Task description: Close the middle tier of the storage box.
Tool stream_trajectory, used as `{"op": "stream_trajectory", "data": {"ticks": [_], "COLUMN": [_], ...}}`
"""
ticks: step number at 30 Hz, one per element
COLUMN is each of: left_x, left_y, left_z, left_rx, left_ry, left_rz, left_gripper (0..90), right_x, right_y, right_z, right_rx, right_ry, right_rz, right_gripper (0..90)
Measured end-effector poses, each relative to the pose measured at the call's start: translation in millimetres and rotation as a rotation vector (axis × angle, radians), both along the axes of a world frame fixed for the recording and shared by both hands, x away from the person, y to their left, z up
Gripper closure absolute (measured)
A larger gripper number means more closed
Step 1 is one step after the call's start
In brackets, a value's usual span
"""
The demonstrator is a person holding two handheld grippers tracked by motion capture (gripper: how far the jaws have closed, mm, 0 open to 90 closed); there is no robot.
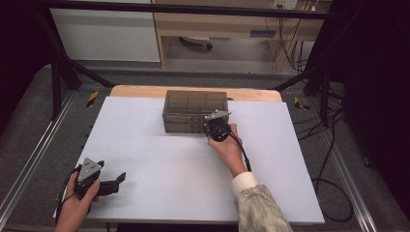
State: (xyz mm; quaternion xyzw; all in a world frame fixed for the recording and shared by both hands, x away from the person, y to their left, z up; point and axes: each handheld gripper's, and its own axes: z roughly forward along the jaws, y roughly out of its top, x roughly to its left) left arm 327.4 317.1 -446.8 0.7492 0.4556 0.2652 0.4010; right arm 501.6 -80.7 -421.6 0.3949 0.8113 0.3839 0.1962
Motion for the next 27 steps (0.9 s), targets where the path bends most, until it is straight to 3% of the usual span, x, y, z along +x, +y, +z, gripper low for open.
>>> {"op": "stream_trajectory", "data": {"ticks": [21,27], "left_x": [0.1,0.1], "left_y": [-0.5,-0.6], "left_z": [-0.3,-0.6], "left_rx": [0.007,0.007], "left_ry": [0.004,0.006], "left_rz": [-0.008,-0.008], "left_gripper": [7.2,7.2], "right_x": [2.6,4.2], "right_y": [2.0,2.5], "right_z": [0.2,-0.7], "right_rx": [0.013,-0.009], "right_ry": [0.007,0.003], "right_rz": [0.001,-0.003], "right_gripper": [90.0,90.0]}}
